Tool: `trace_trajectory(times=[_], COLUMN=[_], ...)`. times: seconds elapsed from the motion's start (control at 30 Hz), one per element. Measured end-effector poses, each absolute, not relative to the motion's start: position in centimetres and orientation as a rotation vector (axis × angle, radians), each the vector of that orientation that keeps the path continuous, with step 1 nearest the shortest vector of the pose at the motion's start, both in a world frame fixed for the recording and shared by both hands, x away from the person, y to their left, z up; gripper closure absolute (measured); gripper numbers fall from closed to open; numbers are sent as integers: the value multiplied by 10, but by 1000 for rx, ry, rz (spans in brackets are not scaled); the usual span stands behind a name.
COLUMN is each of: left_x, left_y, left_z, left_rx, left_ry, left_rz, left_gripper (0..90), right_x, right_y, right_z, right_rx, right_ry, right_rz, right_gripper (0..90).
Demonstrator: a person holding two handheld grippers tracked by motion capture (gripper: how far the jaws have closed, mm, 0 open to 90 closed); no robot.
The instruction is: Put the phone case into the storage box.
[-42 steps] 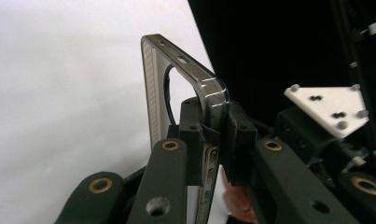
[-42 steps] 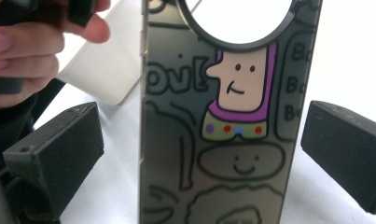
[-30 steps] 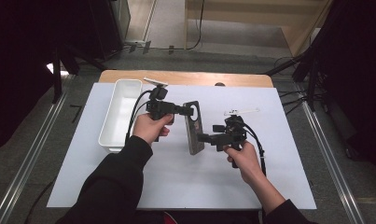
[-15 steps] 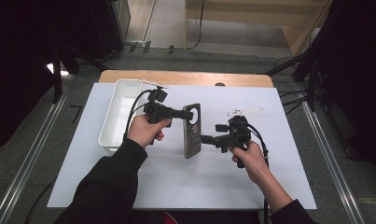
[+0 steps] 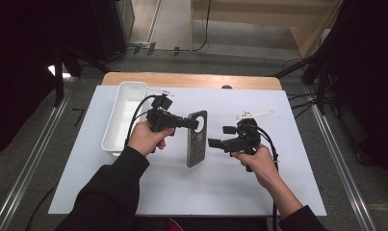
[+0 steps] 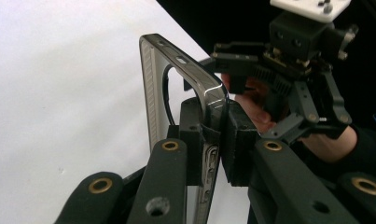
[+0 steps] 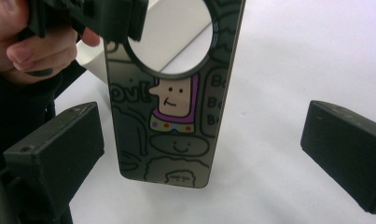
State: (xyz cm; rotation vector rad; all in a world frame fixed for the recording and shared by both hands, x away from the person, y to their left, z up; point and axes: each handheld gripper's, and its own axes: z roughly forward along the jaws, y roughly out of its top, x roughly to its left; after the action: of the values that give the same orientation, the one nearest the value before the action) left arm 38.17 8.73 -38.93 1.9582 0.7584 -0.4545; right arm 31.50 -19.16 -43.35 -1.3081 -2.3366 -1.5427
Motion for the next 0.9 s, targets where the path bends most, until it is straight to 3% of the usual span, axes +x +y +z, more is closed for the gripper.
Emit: trace_trajectory(times=[0.13, 0.17, 0.57, 0.6, 0.63, 0.9], left_x=[378, 377, 371, 371, 370, 367], left_y=[87, 88, 94, 94, 95, 95], left_z=[-390, -390, -389, -388, -388, -388], left_rx=[1985, 1986, 1993, 1997, 1997, 2019], left_ry=[716, 716, 636, 624, 617, 571], left_rz=[-446, -450, -442, -434, -433, -426], left_gripper=[798, 798, 798, 798, 798, 798], right_x=[316, 316, 322, 323, 324, 327], right_y=[-192, -193, -190, -189, -189, -188], right_z=[-432, -432, -431, -431, -431, -429], right_rx=[-1299, -1295, -1282, -1283, -1273, -1233], right_ry=[-2349, -2349, -2380, -2380, -2383, -2372], right_rz=[-1558, -1567, -1579, -1578, -1580, -1630], right_gripper=[9, 52, 63, 74, 146, 259])
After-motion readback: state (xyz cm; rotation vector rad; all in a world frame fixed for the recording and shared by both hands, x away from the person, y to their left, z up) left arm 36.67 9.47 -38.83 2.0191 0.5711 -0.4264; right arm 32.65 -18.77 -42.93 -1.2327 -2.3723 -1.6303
